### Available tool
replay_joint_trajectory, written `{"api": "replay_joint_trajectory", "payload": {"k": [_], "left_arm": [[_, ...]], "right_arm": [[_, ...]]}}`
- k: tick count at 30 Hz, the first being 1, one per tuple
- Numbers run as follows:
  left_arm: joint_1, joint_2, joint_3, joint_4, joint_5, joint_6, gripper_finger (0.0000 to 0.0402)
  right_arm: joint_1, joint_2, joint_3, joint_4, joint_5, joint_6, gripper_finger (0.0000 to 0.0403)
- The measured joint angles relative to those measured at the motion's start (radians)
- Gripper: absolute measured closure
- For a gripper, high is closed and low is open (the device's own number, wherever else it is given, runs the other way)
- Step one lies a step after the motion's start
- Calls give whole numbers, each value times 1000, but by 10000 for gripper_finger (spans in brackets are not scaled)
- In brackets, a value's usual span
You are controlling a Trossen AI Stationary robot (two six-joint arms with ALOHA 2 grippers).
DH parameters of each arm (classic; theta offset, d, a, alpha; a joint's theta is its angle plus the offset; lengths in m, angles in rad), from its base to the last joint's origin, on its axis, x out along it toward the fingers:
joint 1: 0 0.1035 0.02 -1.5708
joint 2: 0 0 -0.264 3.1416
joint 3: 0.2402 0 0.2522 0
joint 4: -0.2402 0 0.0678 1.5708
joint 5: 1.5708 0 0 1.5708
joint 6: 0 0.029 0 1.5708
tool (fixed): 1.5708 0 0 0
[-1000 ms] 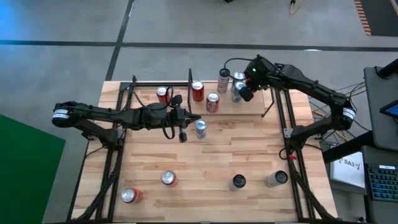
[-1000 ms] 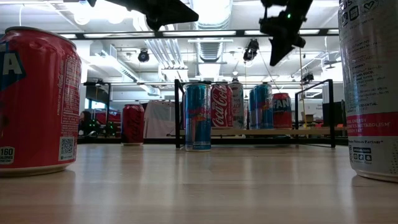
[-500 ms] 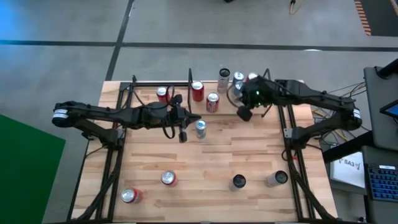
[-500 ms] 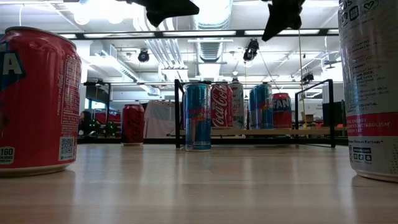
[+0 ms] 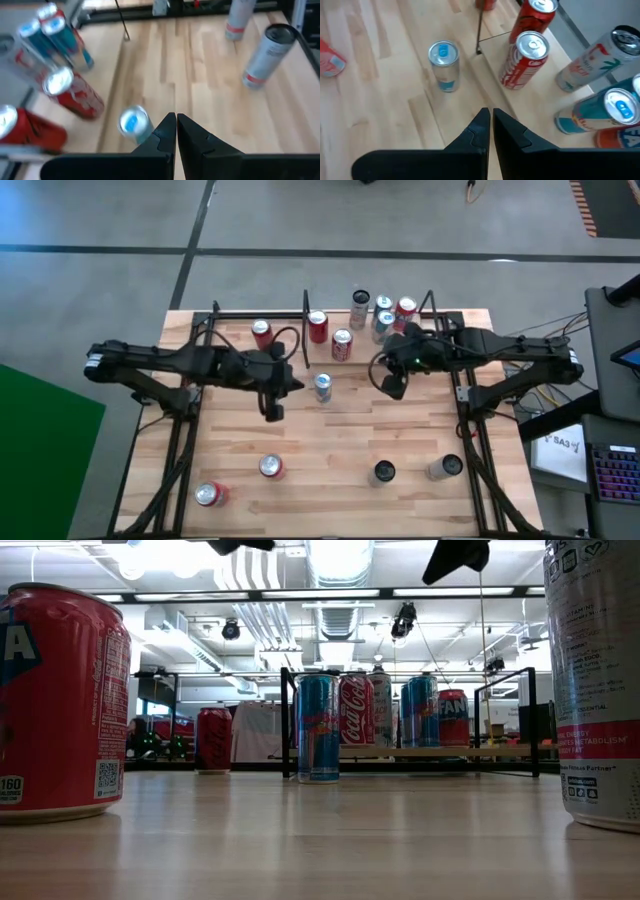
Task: Place canned beverage on shelf
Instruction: Put the red soda can on the shelf
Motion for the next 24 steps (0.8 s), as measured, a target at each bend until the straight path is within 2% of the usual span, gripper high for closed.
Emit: {"api": "replay_joint_trajectory", "payload": {"k": [8,16,24], "left_arm": [[-95,0,123,-254,-1,-249,402],[-242,2,139,-266,-3,-430,402],[-397,27,124,-272,-141,-568,402]], "right_arm": [[49,-1,0,-54,-8,30,390],[70,1,-3,-60,-8,33,390],[118,1,-16,-60,-8,28,390]]}}
